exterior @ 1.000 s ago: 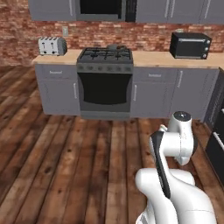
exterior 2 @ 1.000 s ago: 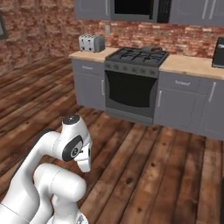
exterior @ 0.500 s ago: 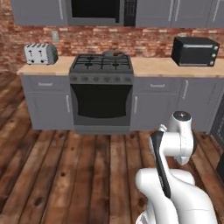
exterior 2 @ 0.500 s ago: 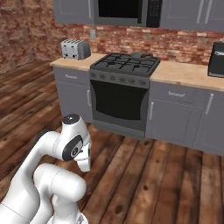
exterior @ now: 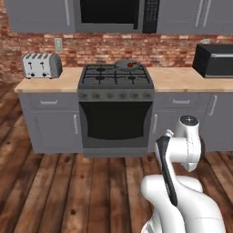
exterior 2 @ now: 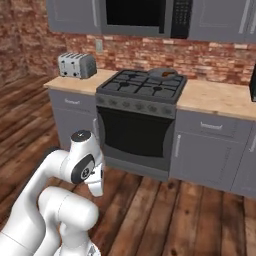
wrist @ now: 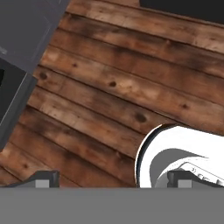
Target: Take the chicken drumsticks from the pan and place one on each plate on the dining counter.
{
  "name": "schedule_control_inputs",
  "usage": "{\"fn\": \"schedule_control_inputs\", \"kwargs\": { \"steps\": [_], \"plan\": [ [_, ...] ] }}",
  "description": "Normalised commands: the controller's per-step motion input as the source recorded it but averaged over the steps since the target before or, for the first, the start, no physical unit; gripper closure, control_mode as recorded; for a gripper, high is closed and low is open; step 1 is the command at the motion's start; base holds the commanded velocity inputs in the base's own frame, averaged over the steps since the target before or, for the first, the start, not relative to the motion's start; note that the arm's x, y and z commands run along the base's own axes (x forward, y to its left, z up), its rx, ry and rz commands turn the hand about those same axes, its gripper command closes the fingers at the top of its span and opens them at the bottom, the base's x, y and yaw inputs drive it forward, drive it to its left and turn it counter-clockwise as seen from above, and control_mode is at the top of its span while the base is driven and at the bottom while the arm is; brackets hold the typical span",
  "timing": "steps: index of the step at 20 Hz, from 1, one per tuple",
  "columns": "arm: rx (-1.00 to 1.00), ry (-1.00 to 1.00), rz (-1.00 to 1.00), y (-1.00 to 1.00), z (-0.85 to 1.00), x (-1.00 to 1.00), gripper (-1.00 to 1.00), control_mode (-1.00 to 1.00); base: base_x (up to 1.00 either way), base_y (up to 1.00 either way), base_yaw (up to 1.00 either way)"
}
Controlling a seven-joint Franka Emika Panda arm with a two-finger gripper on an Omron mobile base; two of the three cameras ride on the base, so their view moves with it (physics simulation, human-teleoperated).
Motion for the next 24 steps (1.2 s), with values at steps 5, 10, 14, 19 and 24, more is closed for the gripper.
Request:
{"fn": "schedule_control_inputs", "kwargs": {
  "steps": [5, 10, 14, 19, 24],
  "plan": [
    [0.0, 0.0, 0.0, 0.0, 0.0, 0.0, -1.0, 1.0, 1.0, 0.15, -0.05],
    [0.0, 0.0, 0.0, 0.0, 0.0, 0.0, -1.0, 1.0, 1.0, 0.0, 0.0],
    [0.0, 0.0, 0.0, 0.0, 0.0, 0.0, -1.0, 1.0, 1.0, -0.01, 0.12],
    [0.0, 0.0, 0.0, 0.0, 0.0, 0.0, -1.0, 1.0, 1.0, -0.2, 0.22],
    [0.0, 0.0, 0.0, 0.0, 0.0, 0.0, -1.0, 1.0, 0.9, -0.25, 0.25]
  ]
}}
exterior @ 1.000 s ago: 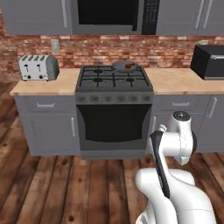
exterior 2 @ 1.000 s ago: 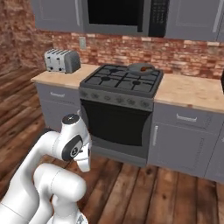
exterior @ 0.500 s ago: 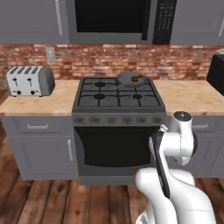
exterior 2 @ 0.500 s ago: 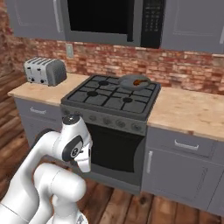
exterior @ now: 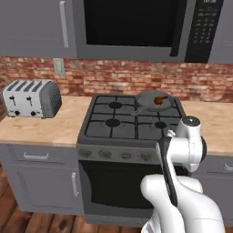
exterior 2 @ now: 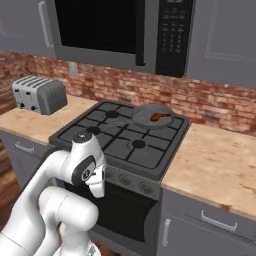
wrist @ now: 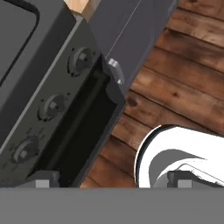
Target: Take the chicken drumsticks from the pan and place one on each plate on the dining counter.
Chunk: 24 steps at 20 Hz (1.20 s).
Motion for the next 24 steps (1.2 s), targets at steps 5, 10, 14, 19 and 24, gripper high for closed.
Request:
{"fn": "schedule_control_inputs", "kwargs": {
  "steps": [5, 10, 14, 19, 24],
  "plan": [
    [0.0, 0.0, 0.0, 0.0, 0.0, 0.0, -1.0, 1.0, 0.63, -0.15, 0.24],
    [0.0, 0.0, 0.0, 0.0, 0.0, 0.0, -1.0, 1.0, 0.42, -0.19, 0.17],
    [0.0, 0.0, 0.03, -0.07, -0.01, 0.11, -1.0, -1.0, 0.27, -0.19, 0.09],
    [0.0, 0.0, 0.09, -0.28, 0.0, 0.63, -1.0, -1.0, 0.0, 0.0, 0.0],
    [0.0, 0.01, 0.07, -0.29, 0.41, 0.76, -1.0, -1.0, 0.0, 0.0, 0.0]
  ]
}}
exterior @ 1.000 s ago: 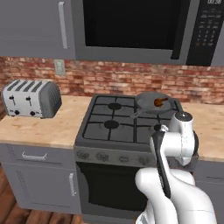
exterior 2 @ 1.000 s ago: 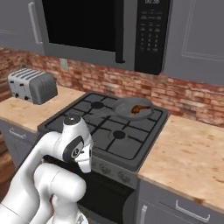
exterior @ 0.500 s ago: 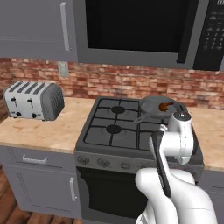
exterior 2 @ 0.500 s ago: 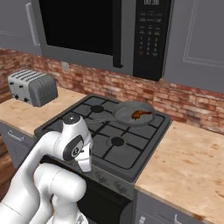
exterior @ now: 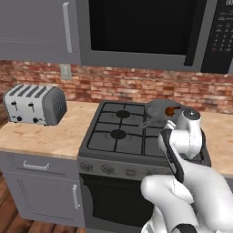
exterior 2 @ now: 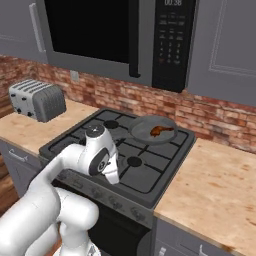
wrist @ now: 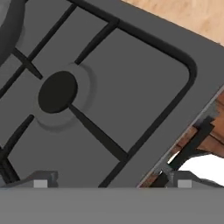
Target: Take the chicken drumsticks from the pan and place one on each plate on the dining counter.
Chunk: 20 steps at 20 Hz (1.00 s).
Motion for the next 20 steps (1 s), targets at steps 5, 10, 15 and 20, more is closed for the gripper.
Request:
{"fn": "schedule_control_inputs", "kwargs": {
  "steps": [5, 10, 15, 20],
  "plan": [
    [-0.04, 0.08, 0.08, -0.18, 0.47, 0.81, -1.0, -1.0, 0.0, 0.0, 0.0],
    [-0.17, 0.03, 0.1, -0.31, 0.42, 0.57, -1.0, -1.0, 0.0, 0.0, 0.0],
    [-0.18, 0.0, 0.1, -0.54, 0.04, 0.23, -1.0, -1.0, 0.0, 0.0, 0.0],
    [-0.01, 0.02, 0.24, -0.33, 0.0, 0.63, -1.0, -1.0, 0.0, 0.0, 0.0]
  ]
}}
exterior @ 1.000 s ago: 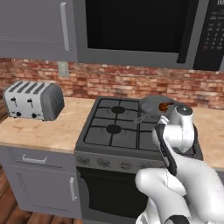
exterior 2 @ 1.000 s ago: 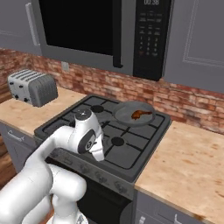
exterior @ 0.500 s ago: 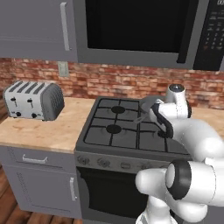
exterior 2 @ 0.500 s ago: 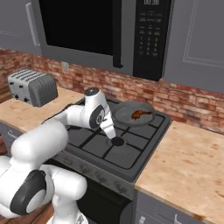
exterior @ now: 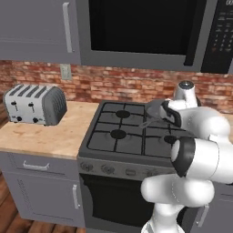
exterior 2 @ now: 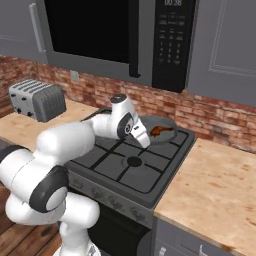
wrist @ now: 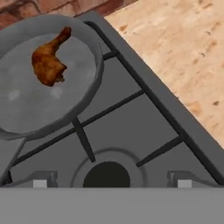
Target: Take the chicken drumsticks from the pan and place one on each plate on the dining counter.
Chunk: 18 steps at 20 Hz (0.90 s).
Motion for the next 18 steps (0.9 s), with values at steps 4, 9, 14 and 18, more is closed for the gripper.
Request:
{"fn": "schedule_control_inputs", "kwargs": {
  "steps": [4, 9, 14, 18],
  "plan": [
    [0.0, 0.0, 0.25, -0.15, 0.0, 0.91, -1.0, -1.0, 0.0, 0.0, 0.0],
    [0.0, 0.0, 0.26, -0.29, -0.07, 0.76, -1.0, -1.0, 0.0, 0.0, 0.0],
    [-0.02, 0.0, 0.18, -0.19, -0.34, 0.74, -1.0, -1.0, 0.0, 0.0, 0.0],
    [-0.03, 0.02, 0.16, -0.06, -0.42, 0.71, -1.0, -1.0, 0.0, 0.0, 0.0]
  ]
}}
